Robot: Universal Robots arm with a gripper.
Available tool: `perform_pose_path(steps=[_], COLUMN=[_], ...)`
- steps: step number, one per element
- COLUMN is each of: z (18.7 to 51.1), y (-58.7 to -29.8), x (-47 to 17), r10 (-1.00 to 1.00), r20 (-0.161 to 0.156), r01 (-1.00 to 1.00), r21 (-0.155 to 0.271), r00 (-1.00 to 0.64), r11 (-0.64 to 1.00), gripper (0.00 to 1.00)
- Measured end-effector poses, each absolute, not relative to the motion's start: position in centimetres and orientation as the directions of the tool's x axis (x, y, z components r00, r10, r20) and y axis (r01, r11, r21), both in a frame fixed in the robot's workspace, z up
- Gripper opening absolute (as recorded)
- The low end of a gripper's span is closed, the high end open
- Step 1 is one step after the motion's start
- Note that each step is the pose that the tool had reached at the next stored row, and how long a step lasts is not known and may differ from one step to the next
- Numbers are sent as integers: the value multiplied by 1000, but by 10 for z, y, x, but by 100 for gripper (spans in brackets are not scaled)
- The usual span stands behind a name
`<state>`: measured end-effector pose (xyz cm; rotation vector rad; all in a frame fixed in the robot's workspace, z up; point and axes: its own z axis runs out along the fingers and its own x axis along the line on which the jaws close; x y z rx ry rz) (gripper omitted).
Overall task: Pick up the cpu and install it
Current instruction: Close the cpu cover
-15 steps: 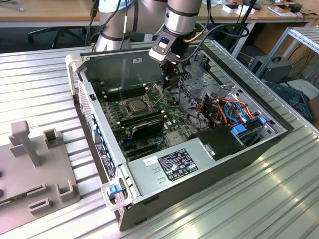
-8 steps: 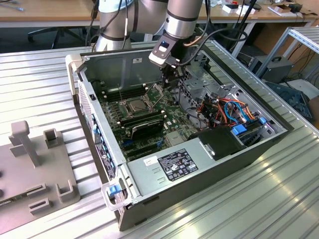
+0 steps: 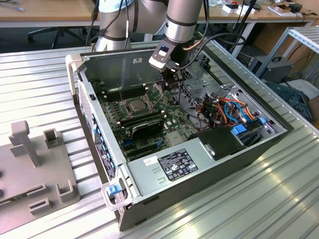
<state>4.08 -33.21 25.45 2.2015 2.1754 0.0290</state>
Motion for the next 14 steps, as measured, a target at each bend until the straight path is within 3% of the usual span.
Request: perform_pose_path(steps=[14], z=[254], y=[-332], x=[16], r10=[1000], r20=[-19], r01=[999], r21=[50], r00=[12], r11=[-11], gripper=[11])
